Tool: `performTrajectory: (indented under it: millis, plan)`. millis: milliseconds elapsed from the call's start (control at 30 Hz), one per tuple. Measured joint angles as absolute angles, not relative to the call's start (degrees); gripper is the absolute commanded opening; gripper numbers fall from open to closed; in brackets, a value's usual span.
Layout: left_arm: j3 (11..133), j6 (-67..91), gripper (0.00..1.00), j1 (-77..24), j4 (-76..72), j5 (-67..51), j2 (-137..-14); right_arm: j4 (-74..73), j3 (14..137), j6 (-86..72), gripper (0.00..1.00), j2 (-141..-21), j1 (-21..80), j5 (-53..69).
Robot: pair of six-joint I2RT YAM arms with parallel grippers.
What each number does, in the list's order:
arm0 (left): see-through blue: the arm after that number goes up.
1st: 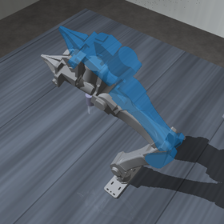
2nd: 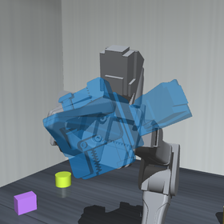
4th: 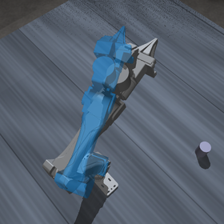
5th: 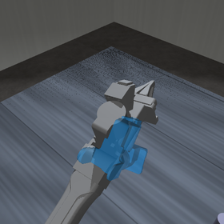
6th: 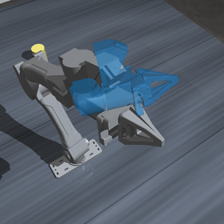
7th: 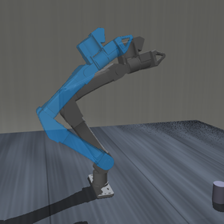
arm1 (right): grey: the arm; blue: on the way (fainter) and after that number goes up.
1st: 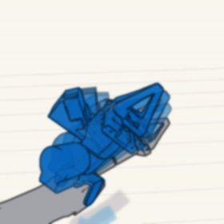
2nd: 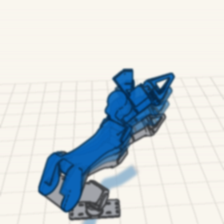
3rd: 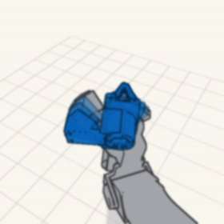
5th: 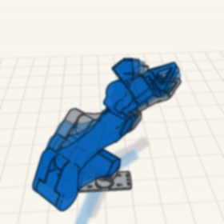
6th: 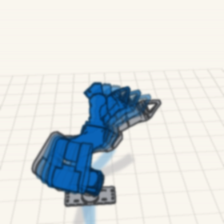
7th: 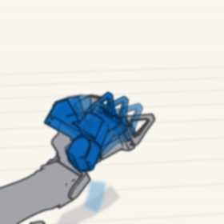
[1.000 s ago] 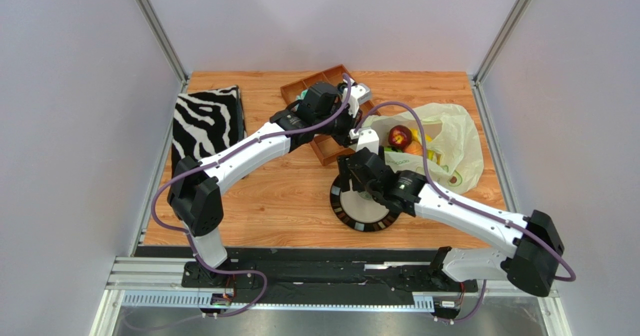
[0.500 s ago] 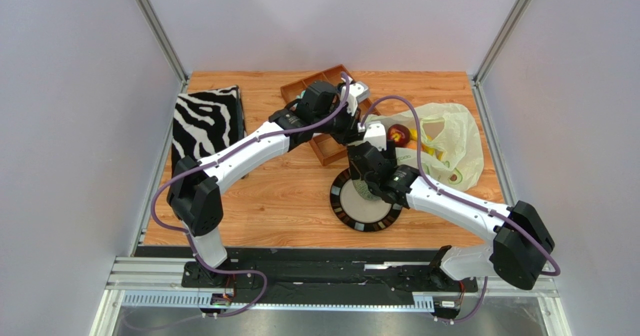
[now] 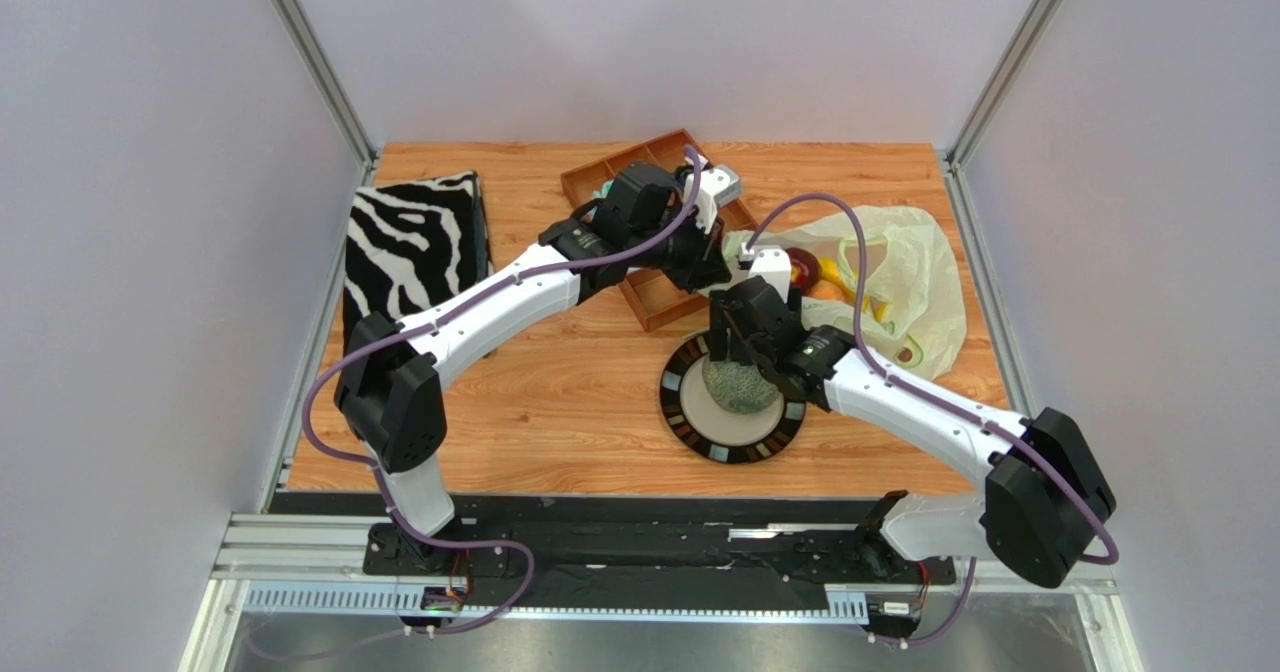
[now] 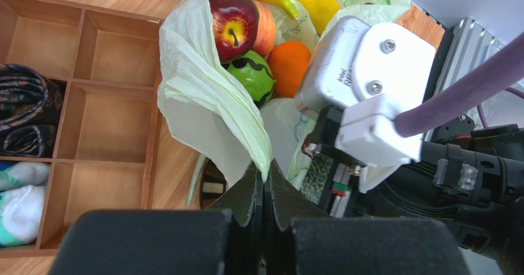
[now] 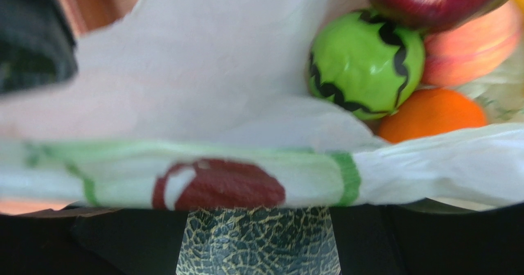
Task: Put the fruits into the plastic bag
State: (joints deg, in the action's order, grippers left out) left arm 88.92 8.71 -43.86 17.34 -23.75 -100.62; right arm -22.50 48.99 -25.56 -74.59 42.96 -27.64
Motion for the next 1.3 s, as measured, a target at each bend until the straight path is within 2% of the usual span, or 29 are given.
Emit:
performTrajectory:
  millis: [267, 533, 867, 1300]
  plan:
    - [88.92, 8.75, 0.0, -43.86, 17.34, -23.94, -100.62, -23.92, 45.67, -30.55, 0.76, -68.99, 44.1, -19.88]
    - [88.92, 8.84, 0.0, -43.86, 17.32, -24.05, -100.62, -28.47, 45.91, -31.68, 0.78, -65.93, 45.93, -20.1]
    - [88.92, 8.86, 0.0, -43.86, 17.32, -24.16, -100.62, -28.36, 49.78, -28.53, 0.78, -73.1, 41.54, -21.32]
    - [88.92, 8.86, 0.0, -43.83, 17.56, -24.12, -100.62, -22.02, 49.43, -27.46, 0.77, -80.97, 38.44, -12.12]
